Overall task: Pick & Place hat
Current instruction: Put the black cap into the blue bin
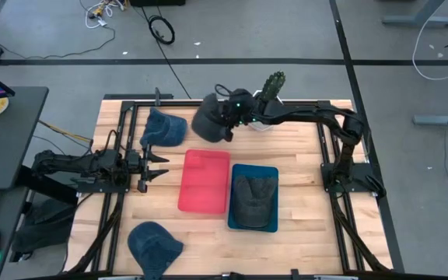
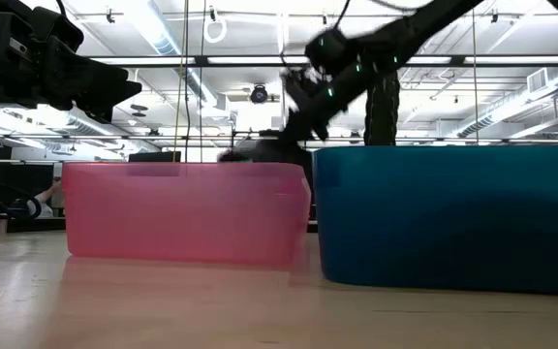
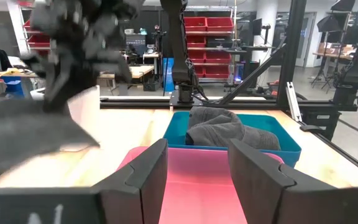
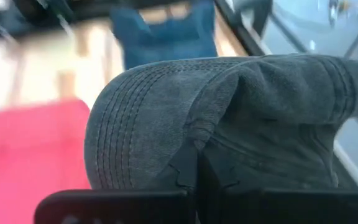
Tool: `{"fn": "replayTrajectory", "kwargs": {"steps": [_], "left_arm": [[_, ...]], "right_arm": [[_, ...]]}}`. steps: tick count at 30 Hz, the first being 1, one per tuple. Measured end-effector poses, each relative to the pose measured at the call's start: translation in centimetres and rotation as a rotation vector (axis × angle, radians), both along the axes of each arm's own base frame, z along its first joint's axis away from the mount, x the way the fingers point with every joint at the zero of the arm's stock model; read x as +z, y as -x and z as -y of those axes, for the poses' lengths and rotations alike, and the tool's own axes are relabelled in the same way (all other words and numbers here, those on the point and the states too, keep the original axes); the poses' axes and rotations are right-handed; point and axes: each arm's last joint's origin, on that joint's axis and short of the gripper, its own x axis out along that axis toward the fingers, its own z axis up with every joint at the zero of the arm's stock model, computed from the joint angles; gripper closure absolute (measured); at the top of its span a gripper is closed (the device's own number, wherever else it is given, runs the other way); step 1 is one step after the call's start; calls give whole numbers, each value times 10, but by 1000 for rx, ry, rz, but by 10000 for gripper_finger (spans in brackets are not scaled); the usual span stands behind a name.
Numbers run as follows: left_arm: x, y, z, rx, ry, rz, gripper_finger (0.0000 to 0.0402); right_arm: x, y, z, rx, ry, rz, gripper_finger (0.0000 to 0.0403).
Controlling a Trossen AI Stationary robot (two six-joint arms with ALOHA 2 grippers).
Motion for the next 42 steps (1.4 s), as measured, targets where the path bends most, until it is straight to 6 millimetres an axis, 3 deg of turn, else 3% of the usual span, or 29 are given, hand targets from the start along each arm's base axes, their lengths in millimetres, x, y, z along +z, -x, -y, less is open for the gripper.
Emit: {"fn": "replayTrajectory", "kwargs": {"steps": [5, 10, 19, 23, 27, 32, 42], "left_arm": [[0, 0, 0, 0, 0, 0, 229], [0, 0, 0, 0, 0, 0, 229], [0, 0, 0, 0, 0, 0, 229], [0, 0, 0, 0, 0, 0, 229], [0, 0, 0, 0, 0, 0, 229], [0, 0, 0, 0, 0, 0, 229], [0, 0, 0, 0, 0, 0, 229]], "right_arm": [[41, -6, -22, 72, 60, 70, 401], [69, 4, -53, 131, 73, 47, 402], [115, 51, -132, 250, 65, -42, 403], [125, 75, -165, 331, 35, -102, 403], [117, 93, -196, 401, -11, -129, 403], [89, 111, -222, 420, -44, -152, 403], [37, 131, -236, 411, -79, -209, 403]]}}
